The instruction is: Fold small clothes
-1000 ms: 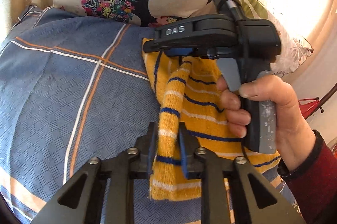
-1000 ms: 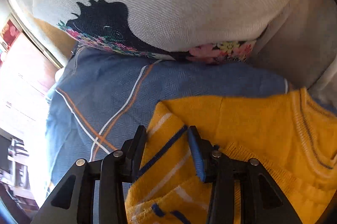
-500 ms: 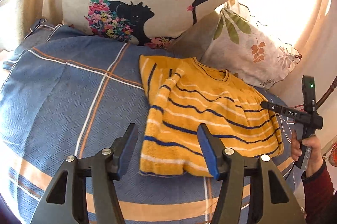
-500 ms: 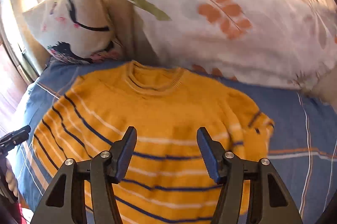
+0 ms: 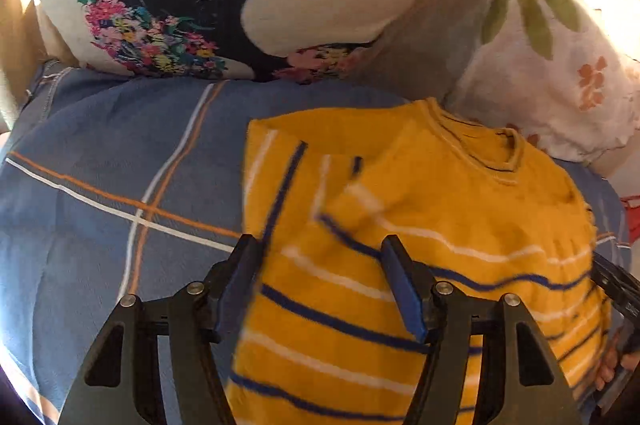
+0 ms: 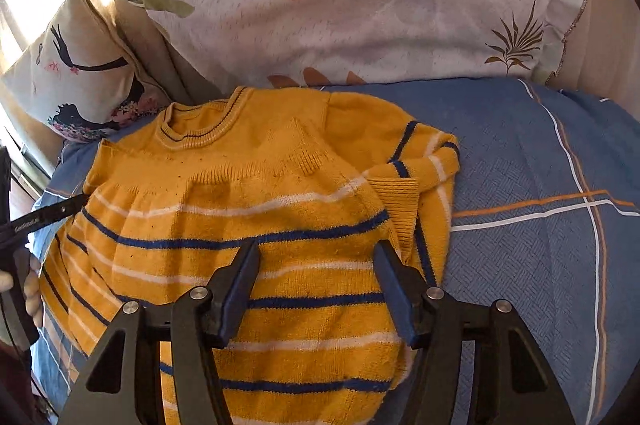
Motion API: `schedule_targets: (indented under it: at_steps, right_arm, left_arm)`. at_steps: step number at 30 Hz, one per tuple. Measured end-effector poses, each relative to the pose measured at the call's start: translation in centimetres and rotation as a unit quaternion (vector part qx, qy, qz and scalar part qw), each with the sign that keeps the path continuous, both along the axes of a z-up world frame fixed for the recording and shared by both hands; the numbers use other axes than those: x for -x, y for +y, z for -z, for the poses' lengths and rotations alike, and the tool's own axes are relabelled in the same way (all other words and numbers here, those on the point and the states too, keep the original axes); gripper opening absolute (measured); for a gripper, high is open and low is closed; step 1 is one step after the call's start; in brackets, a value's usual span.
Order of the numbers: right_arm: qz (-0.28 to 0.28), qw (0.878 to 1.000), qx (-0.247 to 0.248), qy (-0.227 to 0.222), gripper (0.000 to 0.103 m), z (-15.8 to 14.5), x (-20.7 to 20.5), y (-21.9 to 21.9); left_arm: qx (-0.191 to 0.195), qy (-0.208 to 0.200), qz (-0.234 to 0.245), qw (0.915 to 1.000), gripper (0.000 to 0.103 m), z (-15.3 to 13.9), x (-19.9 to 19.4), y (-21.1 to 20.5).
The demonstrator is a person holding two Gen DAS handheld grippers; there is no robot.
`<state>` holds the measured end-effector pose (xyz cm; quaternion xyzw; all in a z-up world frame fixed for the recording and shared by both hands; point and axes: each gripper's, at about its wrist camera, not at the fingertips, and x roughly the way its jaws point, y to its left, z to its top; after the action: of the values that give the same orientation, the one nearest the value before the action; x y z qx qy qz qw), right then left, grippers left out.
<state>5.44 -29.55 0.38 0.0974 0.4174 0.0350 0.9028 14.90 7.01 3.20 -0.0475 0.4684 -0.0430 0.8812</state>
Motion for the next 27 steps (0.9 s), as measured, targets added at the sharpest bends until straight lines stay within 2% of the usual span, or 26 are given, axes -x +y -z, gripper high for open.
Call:
schedule_targets:
  at_steps: [2, 4, 6, 10, 13, 15, 18, 22, 24, 27]
  right_arm:
    - [-0.002, 1.000, -0.001, 0.000, 0.066, 0.1, 0.1, -0.1]
    - [-0.003, 1.000, -0.003, 0.001, 0.067, 0.2, -0.1, -0.2]
    - [-0.006, 1.000, -0.001, 0.002, 0.069, 0.2, -0.1, 0.0]
    - [-0.005, 1.000, 0.012, -0.008, 0.070, -0.6, 0.4, 0.6]
    - [0.006, 0.999, 0.005, -0.052, 0.071, -3.2, 2.4, 1.2]
    - [-0.009, 0.997, 0.000, -0.071, 0.071, -5.1, 3.3, 2.3]
    - [-0.062, 0.996, -0.017, -0.060, 0.072, -6.7, 3.0, 5.4]
    - [-0.136, 0.989, -0.052, -0.022, 0.072, -7.0, 0.8, 11.4]
    - [-0.165, 0.984, -0.068, -0.004, 0.072, -6.9, -0.7, 14.8]
    - [-0.204, 0.977, -0.056, 0.020, 0.072, -6.5, -3.2, 20.5]
  left_arm:
    - [0.022, 0.012, -0.016, 0.9996, 0.064, 0.6, -0.7, 1.3]
    - [0.081, 0.022, -0.036, 0.9958, 0.064, 0.7, -0.6, 3.3]
    - [0.115, 0.023, -0.044, 0.9921, 0.064, 0.1, 0.2, 4.8]
    - [0.148, 0.000, -0.035, 0.9884, 0.064, -2.0, 4.2, 7.1]
    - [0.163, -0.007, -0.022, 0.9864, 0.064, -2.9, 7.2, 8.5]
    - [0.171, -0.010, -0.014, 0.9850, 0.066, -2.9, 8.9, 9.0]
    - [0.195, -0.009, -0.002, 0.9807, 0.066, -2.2, 10.5, 9.3]
    - [0.231, -0.002, 0.010, 0.9730, 0.067, -0.9, 12.1, 8.8]
    - [0.240, -0.002, 0.011, 0.9707, 0.071, -0.1, 12.5, 8.3]
    - [0.262, 0.009, 0.008, 0.9651, 0.072, 1.6, 12.6, 7.8]
